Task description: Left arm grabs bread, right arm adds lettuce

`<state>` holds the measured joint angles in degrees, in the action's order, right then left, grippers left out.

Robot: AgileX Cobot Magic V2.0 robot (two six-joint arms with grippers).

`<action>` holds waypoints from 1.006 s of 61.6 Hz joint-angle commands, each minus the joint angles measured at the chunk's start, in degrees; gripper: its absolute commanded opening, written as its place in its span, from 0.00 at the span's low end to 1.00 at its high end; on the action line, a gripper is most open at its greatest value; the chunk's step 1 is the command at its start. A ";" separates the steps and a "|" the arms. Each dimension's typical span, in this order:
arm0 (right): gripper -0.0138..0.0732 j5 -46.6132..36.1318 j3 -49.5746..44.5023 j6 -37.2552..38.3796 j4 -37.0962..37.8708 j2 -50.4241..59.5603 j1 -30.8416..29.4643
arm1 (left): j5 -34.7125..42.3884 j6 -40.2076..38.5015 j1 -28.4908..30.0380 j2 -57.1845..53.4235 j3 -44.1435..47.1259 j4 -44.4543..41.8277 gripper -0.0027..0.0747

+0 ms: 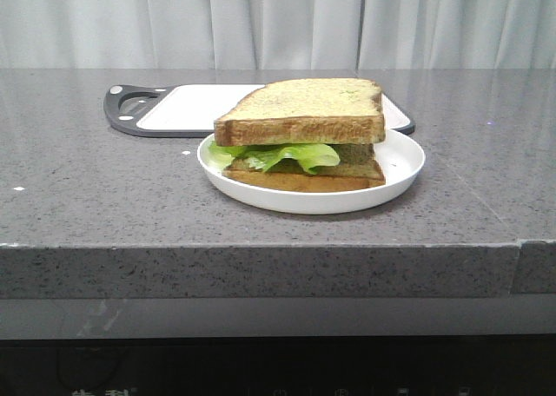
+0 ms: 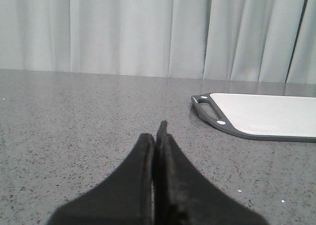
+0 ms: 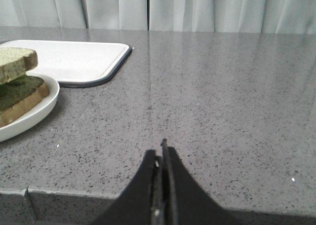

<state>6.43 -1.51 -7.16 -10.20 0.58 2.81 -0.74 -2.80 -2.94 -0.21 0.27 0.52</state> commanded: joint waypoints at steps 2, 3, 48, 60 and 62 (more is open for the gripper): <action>0.02 -5.31 0.13 -0.62 -0.24 1.21 -0.24 | 4.83 0.10 0.16 -1.04 0.38 0.43 0.01; 0.02 -5.31 0.13 -0.62 -0.24 1.21 -0.24 | 4.83 0.10 0.16 -1.04 0.38 0.43 0.01; 0.02 -10.00 0.13 6.36 5.40 1.20 -0.24 | 4.83 0.10 0.16 -1.04 0.38 0.43 0.01; 0.02 -8.77 0.13 6.36 5.40 1.20 -0.24 | 4.83 0.10 0.16 -1.04 0.38 0.43 0.01; 0.02 -8.77 0.13 6.36 5.40 1.20 -0.24 | 4.83 0.10 0.16 -1.04 0.38 0.43 0.01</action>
